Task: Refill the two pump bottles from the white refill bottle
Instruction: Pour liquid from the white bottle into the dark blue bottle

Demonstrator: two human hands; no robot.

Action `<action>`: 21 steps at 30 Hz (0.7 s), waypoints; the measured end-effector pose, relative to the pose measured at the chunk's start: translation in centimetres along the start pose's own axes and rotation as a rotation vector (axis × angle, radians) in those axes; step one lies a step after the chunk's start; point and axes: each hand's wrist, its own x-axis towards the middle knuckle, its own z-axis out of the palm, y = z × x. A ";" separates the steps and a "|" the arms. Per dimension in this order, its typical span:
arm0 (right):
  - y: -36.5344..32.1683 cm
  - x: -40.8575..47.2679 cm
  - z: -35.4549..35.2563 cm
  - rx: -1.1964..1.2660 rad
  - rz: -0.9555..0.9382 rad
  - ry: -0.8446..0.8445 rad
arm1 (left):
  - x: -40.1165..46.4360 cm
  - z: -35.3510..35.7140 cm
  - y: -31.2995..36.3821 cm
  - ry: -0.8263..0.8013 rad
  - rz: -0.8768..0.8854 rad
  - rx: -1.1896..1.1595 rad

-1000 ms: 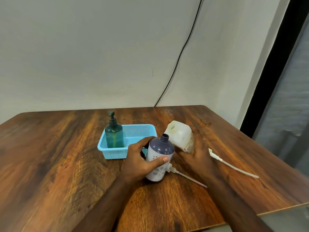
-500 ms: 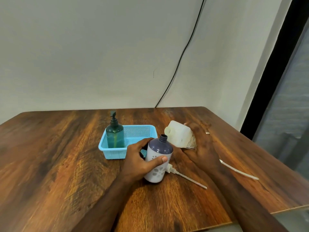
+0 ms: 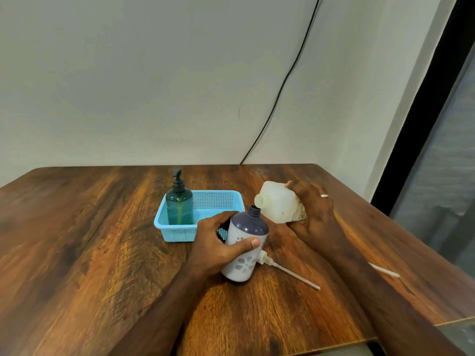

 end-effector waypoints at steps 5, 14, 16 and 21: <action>0.6 0.8 -0.1 -0.059 -0.086 0.003 | 0.0 -0.1 0.1 0.004 0.006 -0.005; 0.5 1.6 -0.6 -0.087 -0.134 -0.014 | 0.0 -0.2 0.1 0.000 0.005 -0.014; 0.5 1.7 -0.8 -0.096 -0.145 -0.016 | 0.1 -0.2 -0.1 -0.003 0.004 -0.012; 0.3 2.0 -1.0 -0.124 -0.168 -0.026 | 0.1 -0.2 0.0 0.005 0.003 -0.013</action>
